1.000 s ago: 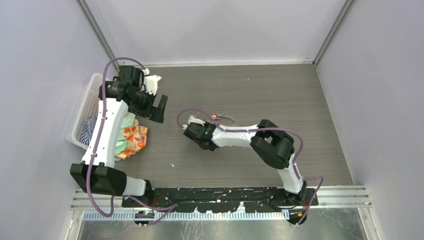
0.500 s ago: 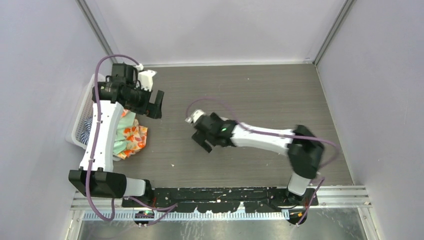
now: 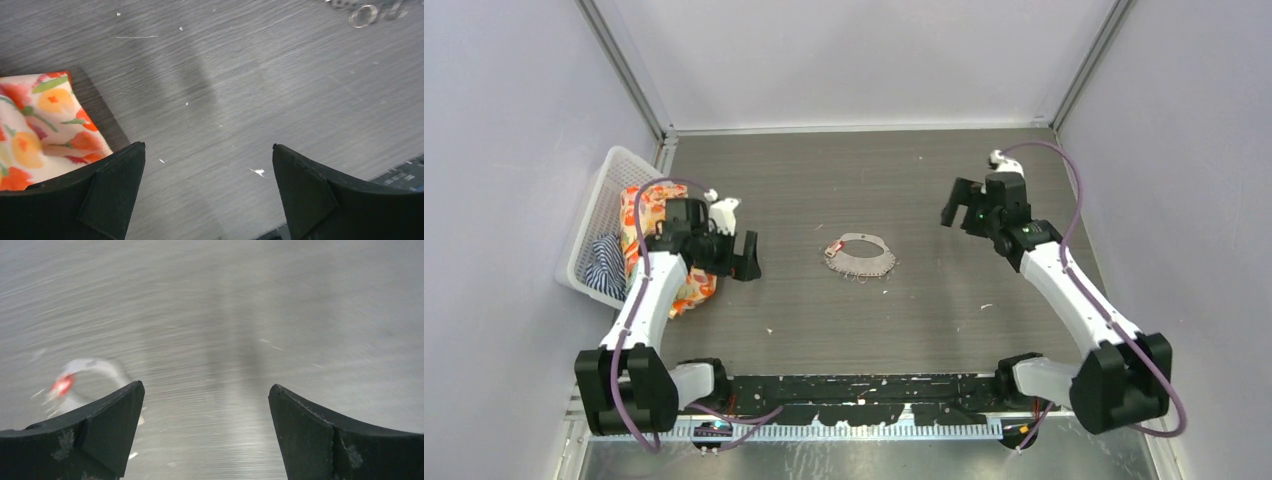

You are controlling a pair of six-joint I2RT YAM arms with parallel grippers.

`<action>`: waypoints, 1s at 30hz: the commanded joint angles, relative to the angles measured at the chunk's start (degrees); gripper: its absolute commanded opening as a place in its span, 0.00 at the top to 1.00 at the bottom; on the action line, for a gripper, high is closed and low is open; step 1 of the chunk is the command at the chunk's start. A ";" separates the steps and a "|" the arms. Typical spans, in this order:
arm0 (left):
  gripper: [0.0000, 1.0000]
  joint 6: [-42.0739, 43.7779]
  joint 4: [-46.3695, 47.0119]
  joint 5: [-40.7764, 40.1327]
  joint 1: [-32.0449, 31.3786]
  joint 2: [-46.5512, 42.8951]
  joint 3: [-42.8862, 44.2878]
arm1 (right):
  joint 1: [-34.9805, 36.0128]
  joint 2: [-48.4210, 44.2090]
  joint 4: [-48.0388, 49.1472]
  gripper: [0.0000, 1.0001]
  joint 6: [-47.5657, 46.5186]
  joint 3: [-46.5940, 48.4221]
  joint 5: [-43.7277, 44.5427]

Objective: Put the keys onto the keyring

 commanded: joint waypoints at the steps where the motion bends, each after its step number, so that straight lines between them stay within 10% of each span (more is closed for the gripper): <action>1: 0.00 0.42 25.55 -1.74 0.04 -3.62 -9.94 | -9.33 -0.05 9.16 0.00 5.48 -7.38 11.66; 5: 0.00 -0.80 43.68 -3.62 0.03 -5.74 -20.58 | -10.99 -3.58 29.01 0.00 -0.69 -20.99 25.01; 17: 0.00 -6.67 94.08 -5.89 0.02 1.21 -40.21 | -11.55 10.14 57.79 0.00 -10.61 -27.87 26.87; 28: 0.00 -11.26 126.65 -8.78 0.27 25.46 -43.17 | -11.95 23.00 87.25 0.00 -12.89 -38.56 21.16; 30: 0.00 -11.91 117.61 -10.44 0.37 21.75 -41.41 | -10.93 22.06 85.56 0.00 -13.82 -37.95 20.28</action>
